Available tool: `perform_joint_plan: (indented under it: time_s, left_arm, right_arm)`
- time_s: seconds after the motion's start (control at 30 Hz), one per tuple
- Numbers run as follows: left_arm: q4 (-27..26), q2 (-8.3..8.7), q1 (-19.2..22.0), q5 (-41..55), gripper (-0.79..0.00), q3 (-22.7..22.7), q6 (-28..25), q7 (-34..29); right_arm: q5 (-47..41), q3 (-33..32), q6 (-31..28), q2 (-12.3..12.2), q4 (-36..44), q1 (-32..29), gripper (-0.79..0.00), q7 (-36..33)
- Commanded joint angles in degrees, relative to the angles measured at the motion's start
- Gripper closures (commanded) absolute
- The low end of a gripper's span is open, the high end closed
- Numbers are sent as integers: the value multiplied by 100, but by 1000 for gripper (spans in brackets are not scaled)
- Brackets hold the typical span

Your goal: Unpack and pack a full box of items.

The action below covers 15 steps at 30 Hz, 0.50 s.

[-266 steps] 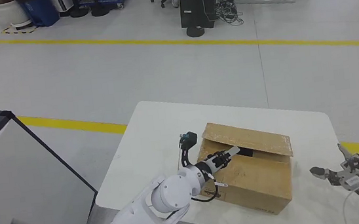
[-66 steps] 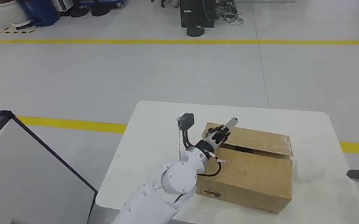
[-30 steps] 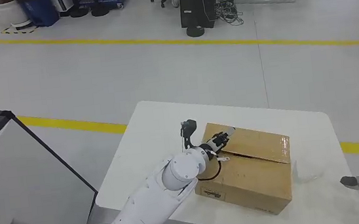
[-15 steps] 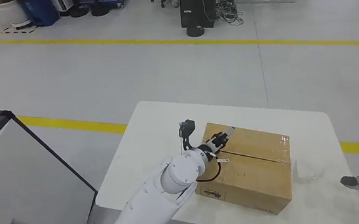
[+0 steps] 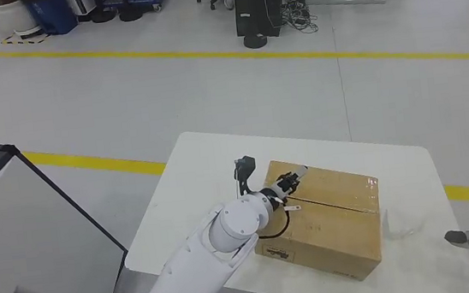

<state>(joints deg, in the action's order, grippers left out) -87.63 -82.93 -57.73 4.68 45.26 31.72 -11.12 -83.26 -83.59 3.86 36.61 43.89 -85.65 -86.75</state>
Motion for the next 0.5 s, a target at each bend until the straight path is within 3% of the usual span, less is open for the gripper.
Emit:
perform_joint_plan:
  time_s: [0.0,0.47]
  left_arm:
    - [-1,1,-1,-3,-785,-1,-1,1]
    - [-1,1,-1,-3,-785,-1,-1,1]
  right_arm:
    - [-39,63,227,51,157,-49,-785,351]
    - [159,181,871,240,1023,-439,-785,1665]
